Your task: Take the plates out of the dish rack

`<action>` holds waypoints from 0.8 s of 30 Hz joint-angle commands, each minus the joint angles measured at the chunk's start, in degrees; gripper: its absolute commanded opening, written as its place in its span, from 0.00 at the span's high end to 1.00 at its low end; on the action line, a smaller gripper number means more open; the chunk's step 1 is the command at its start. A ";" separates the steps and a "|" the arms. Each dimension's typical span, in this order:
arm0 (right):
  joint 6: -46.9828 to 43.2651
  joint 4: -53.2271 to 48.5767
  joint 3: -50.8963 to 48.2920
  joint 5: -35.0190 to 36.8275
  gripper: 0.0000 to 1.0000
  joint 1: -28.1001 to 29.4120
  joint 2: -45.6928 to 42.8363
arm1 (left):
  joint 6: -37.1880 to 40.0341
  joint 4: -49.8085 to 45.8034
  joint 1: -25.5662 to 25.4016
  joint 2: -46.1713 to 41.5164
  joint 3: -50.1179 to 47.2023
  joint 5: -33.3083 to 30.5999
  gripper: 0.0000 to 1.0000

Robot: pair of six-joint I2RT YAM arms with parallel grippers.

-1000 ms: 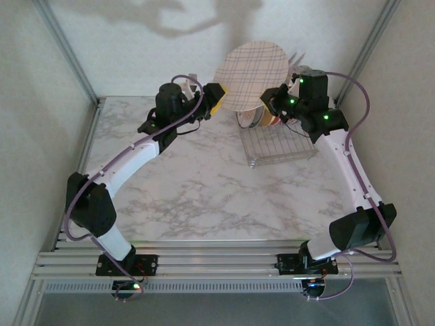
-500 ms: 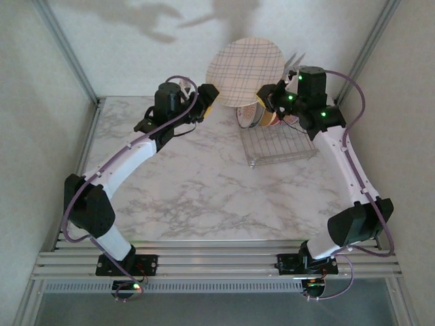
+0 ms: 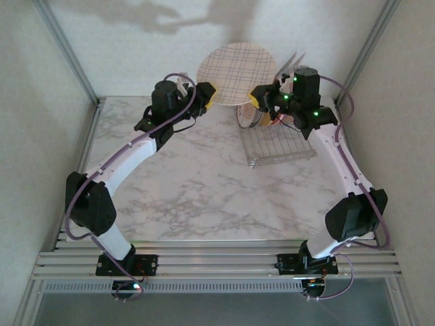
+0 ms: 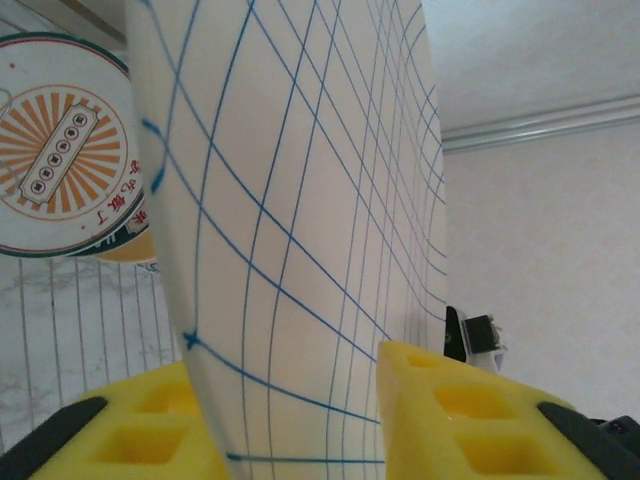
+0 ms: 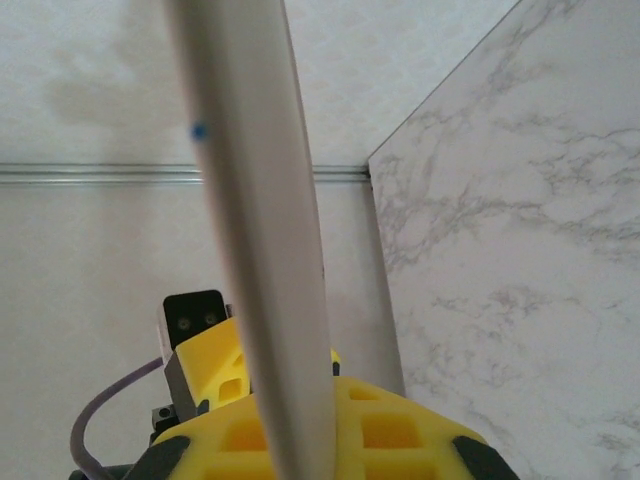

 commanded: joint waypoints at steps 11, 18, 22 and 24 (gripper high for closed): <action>-4.60 -0.45 0.83 0.11 0.83 0.62 -0.08 | -0.83 5.44 1.41 -0.24 -0.58 3.77 1.00; -11.42 -9.02 3.07 6.92 0.57 0.57 -1.59 | -2.05 8.09 3.95 -1.71 -1.20 5.14 1.00; -16.91 -11.71 1.35 16.15 0.51 0.66 -5.93 | -3.15 9.72 6.79 -3.67 -4.27 5.47 1.00; -20.43 -11.34 -0.58 20.42 0.50 1.12 -8.63 | -3.29 9.95 8.37 -4.55 -6.32 5.67 1.00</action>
